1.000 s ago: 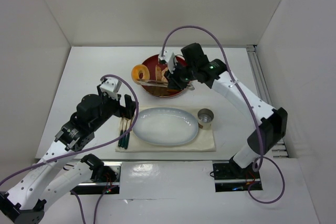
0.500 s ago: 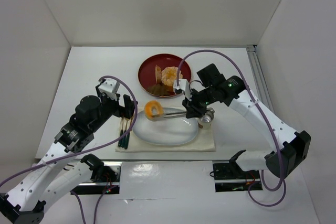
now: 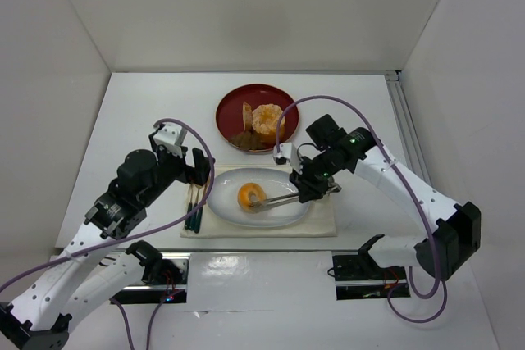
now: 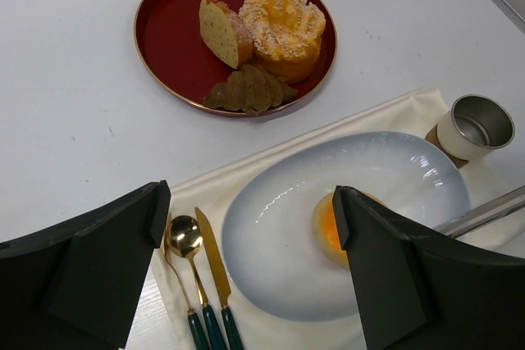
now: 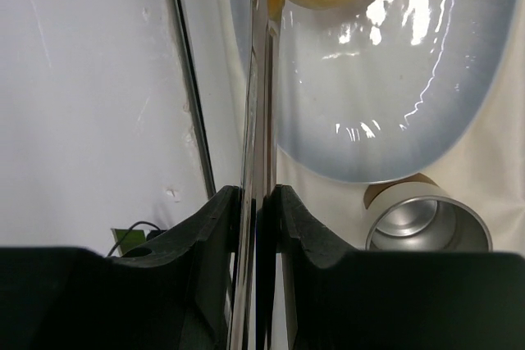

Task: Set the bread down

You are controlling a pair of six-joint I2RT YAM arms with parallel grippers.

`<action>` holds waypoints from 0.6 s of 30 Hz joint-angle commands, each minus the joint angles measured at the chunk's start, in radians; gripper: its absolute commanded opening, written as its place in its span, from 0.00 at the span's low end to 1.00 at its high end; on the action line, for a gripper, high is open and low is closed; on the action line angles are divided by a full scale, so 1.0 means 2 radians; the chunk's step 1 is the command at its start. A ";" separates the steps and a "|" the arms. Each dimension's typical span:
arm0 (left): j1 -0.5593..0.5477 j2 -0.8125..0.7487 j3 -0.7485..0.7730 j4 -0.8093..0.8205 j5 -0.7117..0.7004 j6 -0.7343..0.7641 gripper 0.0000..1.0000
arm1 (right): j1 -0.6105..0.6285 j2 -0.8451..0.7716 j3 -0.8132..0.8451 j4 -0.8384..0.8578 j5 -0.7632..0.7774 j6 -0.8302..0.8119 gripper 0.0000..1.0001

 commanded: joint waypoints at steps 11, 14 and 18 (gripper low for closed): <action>-0.002 -0.019 -0.003 0.024 -0.007 0.009 1.00 | -0.002 0.025 -0.022 0.034 -0.006 -0.005 0.34; -0.002 -0.019 -0.003 0.024 -0.003 0.009 1.00 | -0.002 0.025 -0.022 0.040 -0.001 -0.005 0.45; -0.002 -0.019 -0.003 0.024 -0.003 0.009 1.00 | -0.002 0.015 -0.016 0.040 -0.001 -0.005 0.59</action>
